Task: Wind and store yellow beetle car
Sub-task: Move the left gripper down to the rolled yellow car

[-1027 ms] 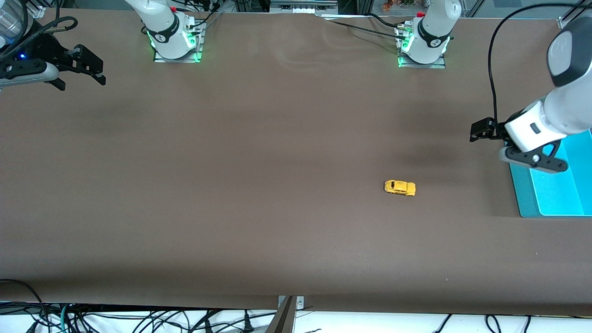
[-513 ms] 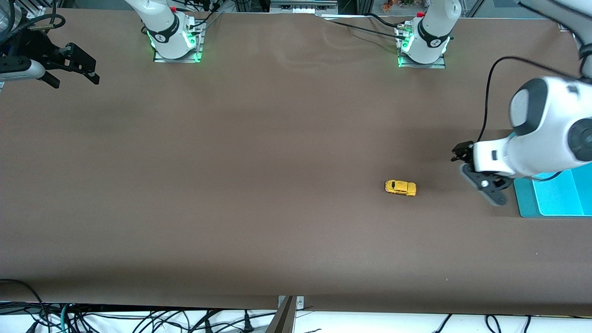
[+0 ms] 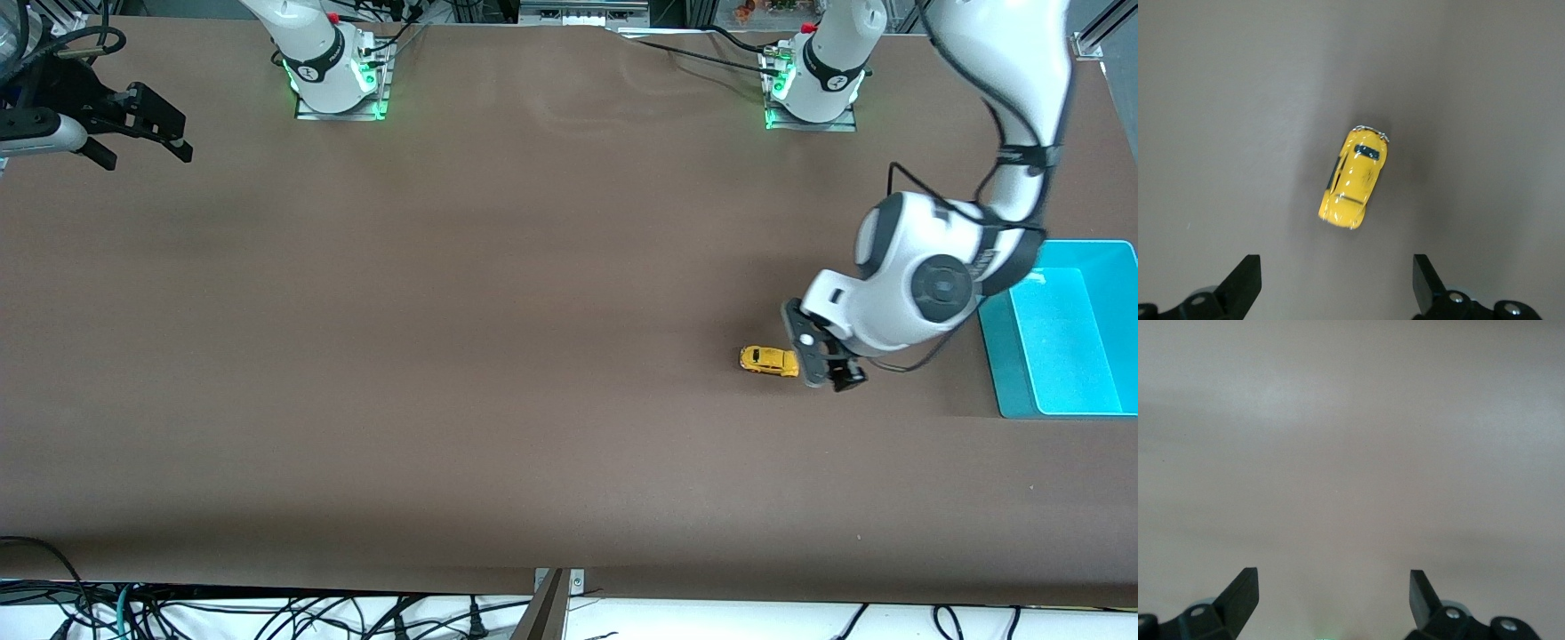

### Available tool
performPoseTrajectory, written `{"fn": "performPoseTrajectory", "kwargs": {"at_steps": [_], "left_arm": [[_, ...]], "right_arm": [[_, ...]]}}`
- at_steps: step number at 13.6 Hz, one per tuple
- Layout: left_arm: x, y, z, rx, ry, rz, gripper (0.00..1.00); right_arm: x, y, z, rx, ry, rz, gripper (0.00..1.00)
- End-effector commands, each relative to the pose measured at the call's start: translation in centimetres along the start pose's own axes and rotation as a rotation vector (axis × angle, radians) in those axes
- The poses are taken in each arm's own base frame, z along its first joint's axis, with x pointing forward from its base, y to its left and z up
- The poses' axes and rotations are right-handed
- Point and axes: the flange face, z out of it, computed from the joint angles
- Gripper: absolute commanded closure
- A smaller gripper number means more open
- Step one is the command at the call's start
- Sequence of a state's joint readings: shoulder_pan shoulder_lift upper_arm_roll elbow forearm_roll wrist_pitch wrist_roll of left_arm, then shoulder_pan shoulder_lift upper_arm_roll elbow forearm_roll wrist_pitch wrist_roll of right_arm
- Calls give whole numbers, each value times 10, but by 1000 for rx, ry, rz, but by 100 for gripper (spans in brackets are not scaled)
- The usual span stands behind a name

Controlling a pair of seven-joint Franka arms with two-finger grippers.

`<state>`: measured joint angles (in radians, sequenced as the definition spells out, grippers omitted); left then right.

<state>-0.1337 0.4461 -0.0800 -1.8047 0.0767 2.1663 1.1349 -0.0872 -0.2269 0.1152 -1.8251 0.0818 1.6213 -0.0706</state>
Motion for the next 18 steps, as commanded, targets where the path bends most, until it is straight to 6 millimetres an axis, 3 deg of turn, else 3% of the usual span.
{"fn": "performPoseTrajectory", "kwargs": {"at_steps": [1, 6, 11, 12, 13, 15, 16, 18], "left_arm": [[2, 5, 24, 9, -21, 89, 0], [8, 11, 91, 30, 9, 167, 0], [16, 13, 101, 70, 31, 202, 0], [17, 14, 106, 65, 31, 205, 4], [17, 14, 106, 64, 30, 207, 38], [17, 12, 104, 69, 31, 230, 79], [14, 11, 104, 70, 31, 231, 86], [12, 10, 102, 72, 32, 228, 87]], "right_arm": [[-3, -5, -2, 4, 10, 10, 0], [-2, -6, -2, 1, 15, 5, 0], [-2, -7, -1, 2, 13, 4, 0], [-3, -6, -2, 3, 15, 4, 0], [-3, -6, -2, 3, 13, 4, 0], [-4, -6, -2, 3, 13, 4, 0], [-4, -6, -2, 3, 13, 6, 0], [-4, -6, -3, 3, 13, 4, 0]]}}
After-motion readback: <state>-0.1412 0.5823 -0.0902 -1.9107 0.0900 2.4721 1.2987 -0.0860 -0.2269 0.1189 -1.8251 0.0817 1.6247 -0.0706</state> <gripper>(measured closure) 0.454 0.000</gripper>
